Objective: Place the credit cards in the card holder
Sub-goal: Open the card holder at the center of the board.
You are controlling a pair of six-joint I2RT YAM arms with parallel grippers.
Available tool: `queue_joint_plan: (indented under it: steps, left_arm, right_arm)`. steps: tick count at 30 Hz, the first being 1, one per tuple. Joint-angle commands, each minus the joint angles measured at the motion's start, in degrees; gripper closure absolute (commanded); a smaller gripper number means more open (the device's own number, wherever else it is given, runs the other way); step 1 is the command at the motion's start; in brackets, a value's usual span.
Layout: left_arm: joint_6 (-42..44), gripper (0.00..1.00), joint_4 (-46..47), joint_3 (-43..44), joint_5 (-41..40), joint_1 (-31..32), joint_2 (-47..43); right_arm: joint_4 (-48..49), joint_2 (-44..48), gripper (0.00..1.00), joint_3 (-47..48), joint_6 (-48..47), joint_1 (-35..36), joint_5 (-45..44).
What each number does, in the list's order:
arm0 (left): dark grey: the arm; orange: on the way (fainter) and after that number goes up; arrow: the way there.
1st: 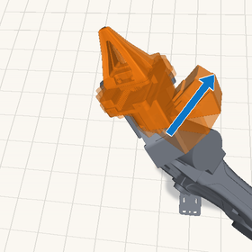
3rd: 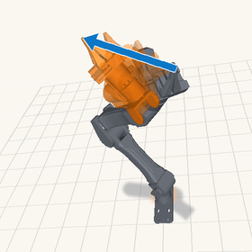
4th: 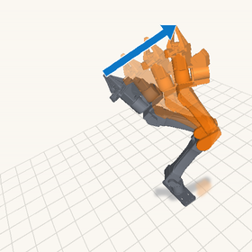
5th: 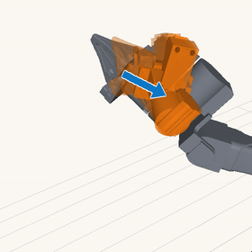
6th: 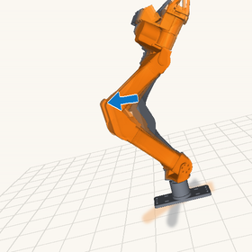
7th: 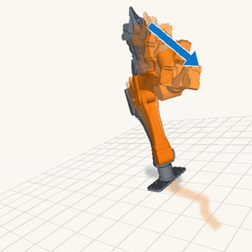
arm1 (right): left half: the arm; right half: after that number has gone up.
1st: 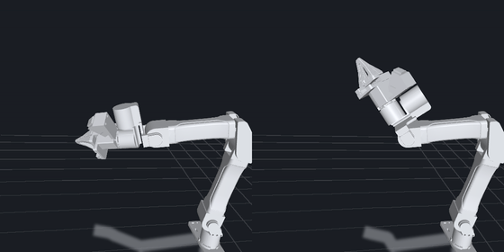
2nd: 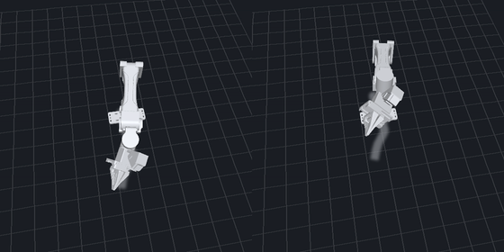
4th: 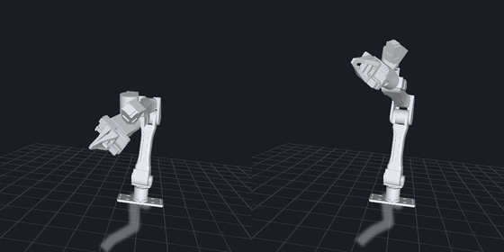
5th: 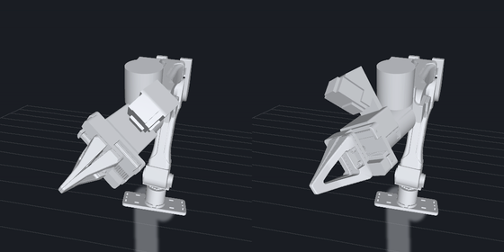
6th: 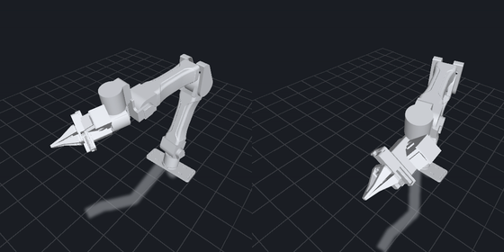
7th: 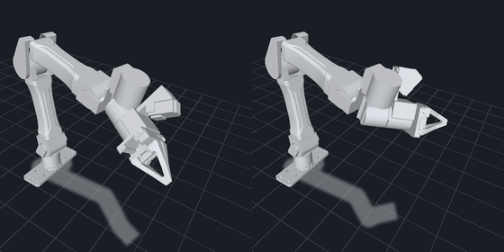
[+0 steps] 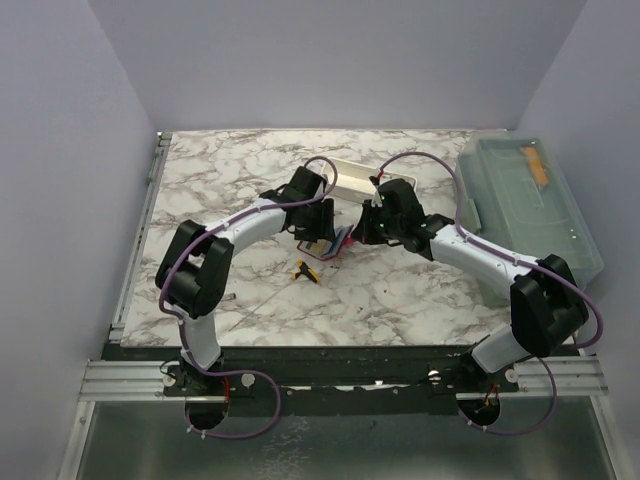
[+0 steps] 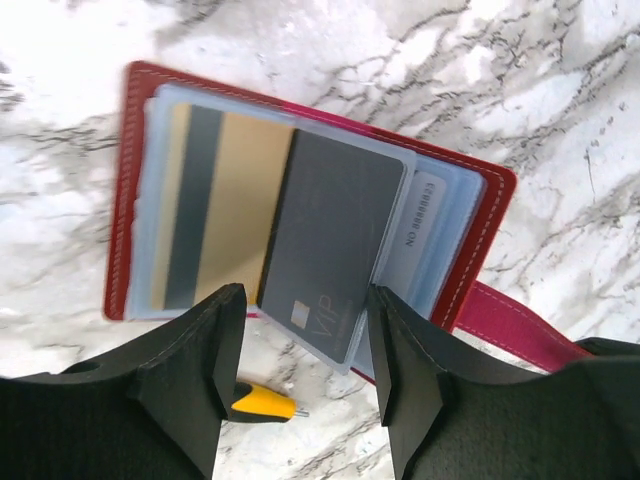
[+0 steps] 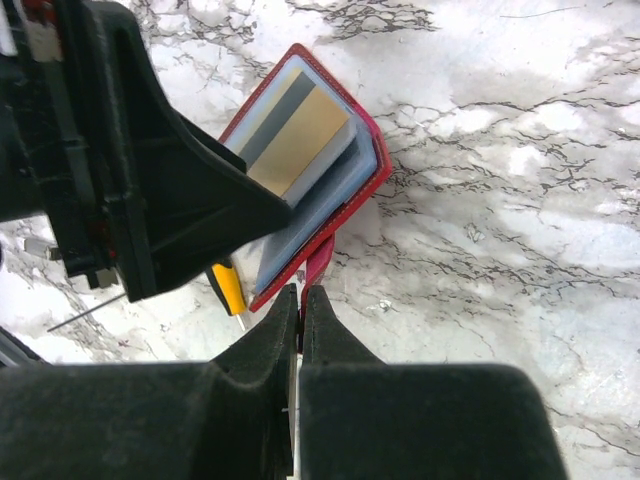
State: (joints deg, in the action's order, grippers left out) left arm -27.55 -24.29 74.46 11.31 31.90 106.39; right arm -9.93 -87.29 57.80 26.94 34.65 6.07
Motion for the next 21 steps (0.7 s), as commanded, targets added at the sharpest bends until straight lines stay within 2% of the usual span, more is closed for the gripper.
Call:
queue_joint_plan:
  steps: [1,5,10,13,16,18,21]
  left_arm:
    - [2.5,0.43,-3.0,-0.1,-8.3,-2.1,-2.8]
    - [3.3,0.42,-5.0,0.0,-10.8,-4.7,-3.7]
    - [3.8,0.40,-5.0,-0.5,-10.2,-6.7,-6.3]
    - [4.2,0.38,-0.7,-3.2,0.6,-7.0,-8.6]
    - [2.0,0.34,6.1,-4.3,17.6,-6.1,-6.8]
    - [-1.1,0.35,8.1,-3.0,19.8,-3.5,-3.6]
    - [-4.7,0.40,8.1,-0.9,17.4,-0.1,0.5]
  right_arm:
    - [-0.5,2.6,1.00,-0.2,0.4,0.0,-2.1]
    - [-0.3,3.2,1.00,-0.8,0.1,0.0,-2.5]
    - [1.4,2.3,1.00,-0.8,-1.4,-0.1,0.3]
    - [3.5,1.1,1.00,-1.6,-4.2,-1.8,5.1]
    - [3.4,0.6,1.00,-2.1,-6.2,-4.0,9.2]
    - [2.4,0.5,1.00,-2.5,-7.4,-5.5,10.9]
    - [-1.3,0.0,1.00,-2.5,-9.0,-7.0,6.8]
